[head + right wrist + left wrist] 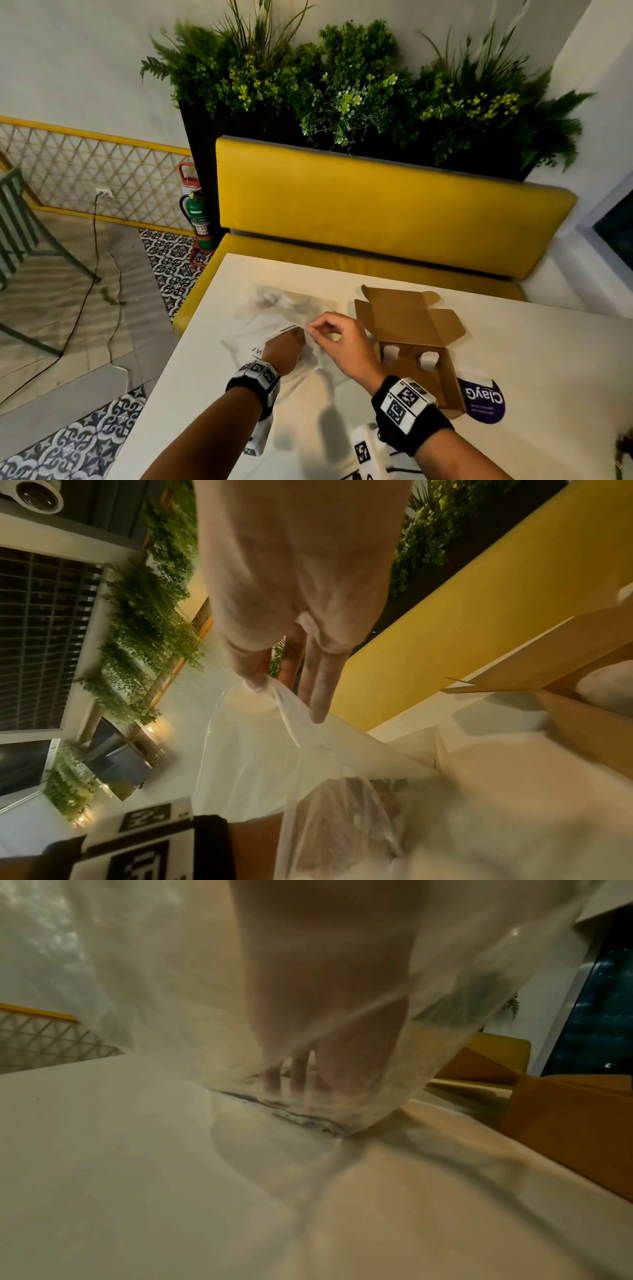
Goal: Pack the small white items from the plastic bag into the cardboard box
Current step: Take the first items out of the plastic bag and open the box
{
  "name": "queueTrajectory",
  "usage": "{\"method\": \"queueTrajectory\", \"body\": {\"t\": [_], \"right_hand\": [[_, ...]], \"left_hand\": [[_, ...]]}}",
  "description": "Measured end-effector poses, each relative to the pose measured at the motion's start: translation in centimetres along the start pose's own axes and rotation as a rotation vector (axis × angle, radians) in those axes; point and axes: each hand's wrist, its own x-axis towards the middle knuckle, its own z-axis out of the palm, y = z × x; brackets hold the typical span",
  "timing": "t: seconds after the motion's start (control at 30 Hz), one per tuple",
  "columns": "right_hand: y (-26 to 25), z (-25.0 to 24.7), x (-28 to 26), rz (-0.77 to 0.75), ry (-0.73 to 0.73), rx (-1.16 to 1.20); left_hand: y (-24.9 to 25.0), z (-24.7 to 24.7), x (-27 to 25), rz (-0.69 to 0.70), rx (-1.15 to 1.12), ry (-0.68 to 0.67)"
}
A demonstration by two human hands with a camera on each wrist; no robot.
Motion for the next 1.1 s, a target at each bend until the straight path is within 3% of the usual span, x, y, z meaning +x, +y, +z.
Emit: {"method": "queueTrajectory", "body": {"t": [0.2, 0.33, 0.57, 0.73, 0.97, 1.1], "right_hand": [[0.0, 0.8, 0.2, -0.017, 0.018, -0.017], [0.3, 0.8, 0.4, -0.019, 0.031, -0.023], [0.6, 0.8, 0.3, 0.0, 0.025, -0.03], [0.3, 0.9, -0.1, 0.007, 0.007, -0.019], [0.2, 1.0, -0.7, 0.014, 0.02, -0.04], [0.4, 1.0, -0.9, 0.008, 0.028, -0.043]], "left_hand": [[-0.1, 0.6, -0.3, 0.022, -0.04, 0.016], [-1.3, 0.2, -0.7, 0.055, -0.22, -0.011], [-3.4, 0.5, 0.2, -0.077, -0.402, -0.163], [-1.6, -0.2, 0.8, -0.074, -0.513, -0.208], [0.4, 1.2, 0.6, -0.157, -0.379, -0.028], [0.3, 2.1, 0.7, -0.196, -0.416, 0.0]]}}
